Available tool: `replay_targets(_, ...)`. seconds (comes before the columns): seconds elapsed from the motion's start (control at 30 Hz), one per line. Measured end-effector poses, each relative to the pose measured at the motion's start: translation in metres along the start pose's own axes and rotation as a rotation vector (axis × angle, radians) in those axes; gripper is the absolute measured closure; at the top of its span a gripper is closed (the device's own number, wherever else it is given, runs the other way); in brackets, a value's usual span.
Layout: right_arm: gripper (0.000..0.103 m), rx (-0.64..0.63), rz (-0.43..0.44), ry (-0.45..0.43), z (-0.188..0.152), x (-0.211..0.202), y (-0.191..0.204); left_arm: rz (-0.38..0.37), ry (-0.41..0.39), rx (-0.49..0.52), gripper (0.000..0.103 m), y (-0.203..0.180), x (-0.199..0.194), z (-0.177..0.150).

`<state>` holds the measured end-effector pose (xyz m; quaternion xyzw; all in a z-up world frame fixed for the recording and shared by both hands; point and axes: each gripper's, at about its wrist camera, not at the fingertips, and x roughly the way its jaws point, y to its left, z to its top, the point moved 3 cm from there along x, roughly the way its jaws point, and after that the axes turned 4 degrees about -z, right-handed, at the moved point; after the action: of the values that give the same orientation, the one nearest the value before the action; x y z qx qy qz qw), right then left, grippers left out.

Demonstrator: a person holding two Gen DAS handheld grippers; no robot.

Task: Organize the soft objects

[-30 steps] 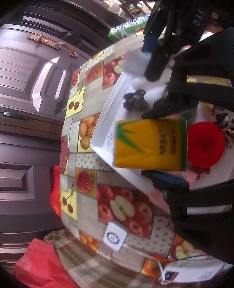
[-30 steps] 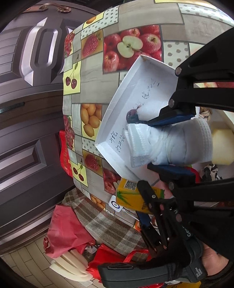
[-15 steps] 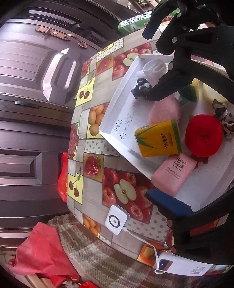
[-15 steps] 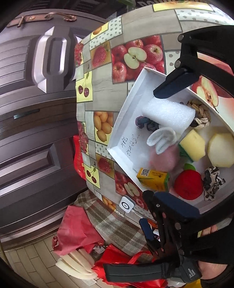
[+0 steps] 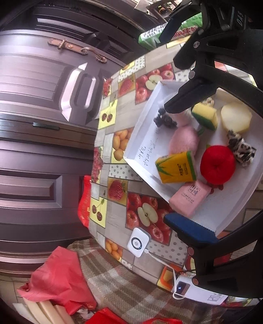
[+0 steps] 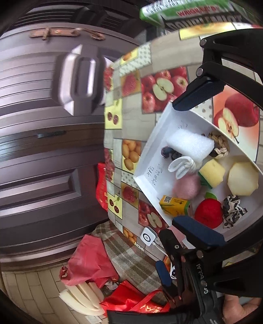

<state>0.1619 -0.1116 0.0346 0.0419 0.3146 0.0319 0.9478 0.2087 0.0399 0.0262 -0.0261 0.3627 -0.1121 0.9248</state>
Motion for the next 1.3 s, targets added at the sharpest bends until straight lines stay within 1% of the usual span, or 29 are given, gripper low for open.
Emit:
replay_targets(0.1,0.000,0.009,-0.037,-0.013,0.001,-0.015,0.001,0.019,-0.009,0.001,0.003,-0.005,-0.015,0.000)
replay_targets(0.17,0.000,0.041,-0.093,-0.005,0.000,-0.023,-0.003,0.035,-0.009,0.006,0.003,-0.009,-0.026,0.000)
replay_targets(0.2,0.000,0.065,-0.143,0.000,-0.001,-0.029,-0.006,0.039,-0.016,0.011,0.003,-0.011,-0.031,0.000)
replay_targets(0.27,0.000,0.077,-0.177,-0.007,-0.002,-0.038,-0.010,0.049,-0.043,0.023,0.003,-0.015,-0.046,0.000)
replay_targets(0.37,0.000,0.082,-0.180,-0.041,-0.005,-0.056,-0.017,0.060,-0.079,0.038,0.003,-0.019,-0.066,0.001)
replay_targets(0.47,0.000,0.129,-0.160,-0.080,-0.005,-0.080,-0.028,0.080,-0.134,0.048,0.003,-0.025,-0.094,0.006)
replay_targets(0.53,0.000,0.157,-0.152,-0.122,-0.002,-0.099,-0.034,0.082,-0.167,0.049,0.003,-0.029,-0.112,0.009)
replay_targets(0.63,0.000,0.172,-0.192,-0.190,0.003,-0.128,-0.042,0.099,-0.175,0.074,0.003,-0.038,-0.130,0.011)
replay_targets(0.7,0.000,0.178,-0.233,-0.217,0.003,-0.144,-0.049,0.084,-0.178,0.098,0.003,-0.046,-0.144,0.008)
replay_targets(0.77,0.000,0.187,-0.239,-0.234,0.001,-0.159,-0.058,0.078,-0.166,0.112,0.003,-0.054,-0.156,0.003)
replay_targets(0.87,0.000,0.206,-0.233,-0.270,-0.005,-0.180,-0.069,0.115,-0.158,0.131,0.003,-0.066,-0.175,-0.006)
replay_targets(0.9,0.000,0.214,-0.222,-0.294,-0.008,-0.191,-0.074,0.117,-0.176,0.147,0.003,-0.070,-0.182,-0.008)
replay_targets(1.0,0.000,0.218,-0.231,-0.361,-0.014,-0.218,-0.082,0.108,-0.244,0.198,0.003,-0.083,-0.203,-0.015)
replay_targets(1.07,0.000,0.219,-0.254,-0.378,-0.018,-0.230,-0.086,0.087,-0.259,0.213,0.003,-0.088,-0.212,-0.019)
replay_targets(1.13,0.000,0.230,-0.289,-0.370,-0.023,-0.235,-0.090,0.064,-0.231,0.211,0.003,-0.090,-0.212,-0.022)
replay_targets(1.2,0.000,0.232,-0.281,-0.331,-0.029,-0.233,-0.091,0.047,-0.191,0.200,0.003,-0.090,-0.209,-0.026)
replay_targets(1.23,0.000,0.233,-0.280,-0.316,-0.033,-0.232,-0.091,0.048,-0.171,0.193,0.003,-0.089,-0.206,-0.028)
replay_targets(1.3,0.000,0.240,-0.273,-0.299,-0.041,-0.233,-0.091,0.086,-0.144,0.185,0.003,-0.088,-0.203,-0.035)
